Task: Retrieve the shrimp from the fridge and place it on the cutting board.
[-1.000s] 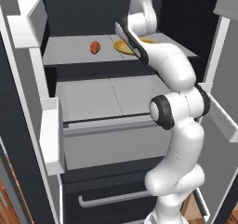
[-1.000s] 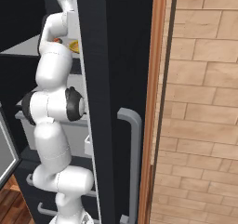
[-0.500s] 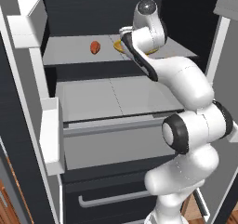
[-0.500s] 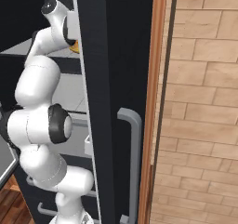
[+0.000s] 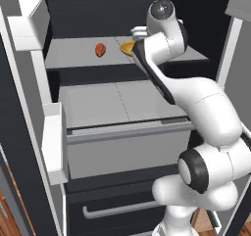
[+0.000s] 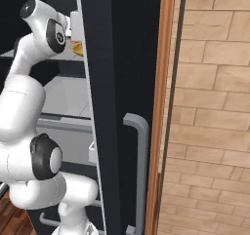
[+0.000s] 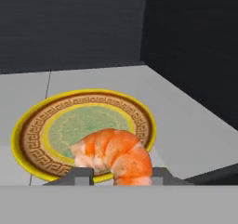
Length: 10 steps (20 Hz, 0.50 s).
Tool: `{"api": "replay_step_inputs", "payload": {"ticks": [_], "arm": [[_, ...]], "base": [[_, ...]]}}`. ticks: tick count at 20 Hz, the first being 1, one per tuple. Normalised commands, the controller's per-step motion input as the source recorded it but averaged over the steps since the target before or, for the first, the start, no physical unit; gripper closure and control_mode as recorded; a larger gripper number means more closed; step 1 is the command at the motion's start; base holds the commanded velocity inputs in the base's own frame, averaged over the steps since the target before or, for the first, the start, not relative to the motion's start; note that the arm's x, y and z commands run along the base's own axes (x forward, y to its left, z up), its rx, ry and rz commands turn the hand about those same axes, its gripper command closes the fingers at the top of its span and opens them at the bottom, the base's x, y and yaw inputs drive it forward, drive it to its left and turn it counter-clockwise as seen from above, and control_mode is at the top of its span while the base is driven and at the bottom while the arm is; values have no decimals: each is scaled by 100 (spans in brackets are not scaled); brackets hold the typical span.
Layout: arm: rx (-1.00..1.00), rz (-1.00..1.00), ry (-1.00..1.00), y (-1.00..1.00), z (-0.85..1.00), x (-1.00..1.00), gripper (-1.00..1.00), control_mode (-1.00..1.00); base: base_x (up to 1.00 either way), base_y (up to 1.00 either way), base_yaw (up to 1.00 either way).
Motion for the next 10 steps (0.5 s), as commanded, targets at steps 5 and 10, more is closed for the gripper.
{"api": "replay_step_inputs", "payload": {"ticks": [5,10], "arm": [[10,-21,6,0,28,-92,100,-100],[12,-21,6,0,1,-100,100,-100]], "base": [[0,0,0],[0,0,0]]}}
